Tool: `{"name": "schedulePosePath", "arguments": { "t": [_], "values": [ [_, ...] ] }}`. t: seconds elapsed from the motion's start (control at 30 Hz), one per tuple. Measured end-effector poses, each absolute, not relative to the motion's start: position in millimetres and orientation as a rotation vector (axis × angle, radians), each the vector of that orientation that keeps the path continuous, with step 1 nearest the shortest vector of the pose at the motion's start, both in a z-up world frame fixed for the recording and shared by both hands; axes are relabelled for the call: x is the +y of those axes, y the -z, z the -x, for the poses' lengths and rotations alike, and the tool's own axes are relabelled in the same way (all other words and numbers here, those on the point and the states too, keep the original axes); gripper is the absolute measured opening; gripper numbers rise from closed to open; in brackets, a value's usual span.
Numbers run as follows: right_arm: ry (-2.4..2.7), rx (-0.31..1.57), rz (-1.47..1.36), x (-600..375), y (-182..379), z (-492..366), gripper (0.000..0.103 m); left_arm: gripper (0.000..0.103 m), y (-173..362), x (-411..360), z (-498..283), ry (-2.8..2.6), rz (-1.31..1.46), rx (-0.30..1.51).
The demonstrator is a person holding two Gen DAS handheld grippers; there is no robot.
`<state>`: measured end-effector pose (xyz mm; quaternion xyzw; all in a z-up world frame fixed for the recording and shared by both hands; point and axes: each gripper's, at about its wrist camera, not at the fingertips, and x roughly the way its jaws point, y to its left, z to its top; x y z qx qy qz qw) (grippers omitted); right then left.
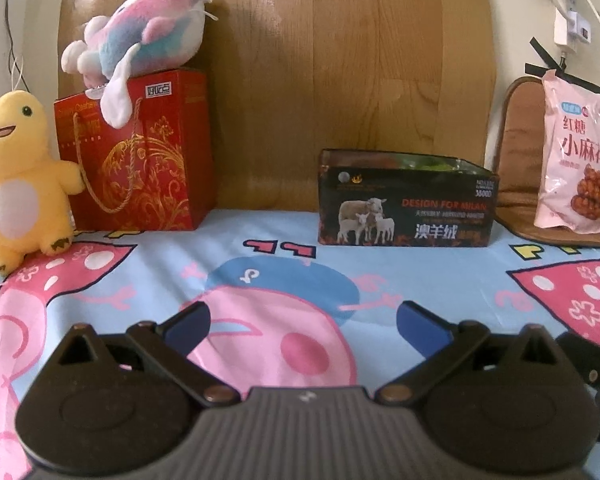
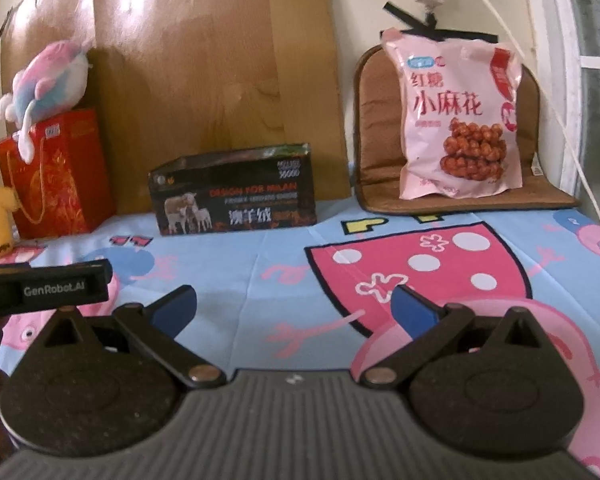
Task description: Organize snacks
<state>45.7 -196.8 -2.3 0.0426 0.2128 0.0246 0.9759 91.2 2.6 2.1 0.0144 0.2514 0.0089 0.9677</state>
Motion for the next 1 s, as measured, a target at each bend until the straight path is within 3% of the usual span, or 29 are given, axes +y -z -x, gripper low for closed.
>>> {"name": "schedulePosePath", "arguments": {
  "t": [1.0],
  "values": [
    [-0.081,0.43,-0.158,-205,0,-63,0.103,0.103,4,-16,-101,-0.107,-0.129,0.537]
  ]
}}
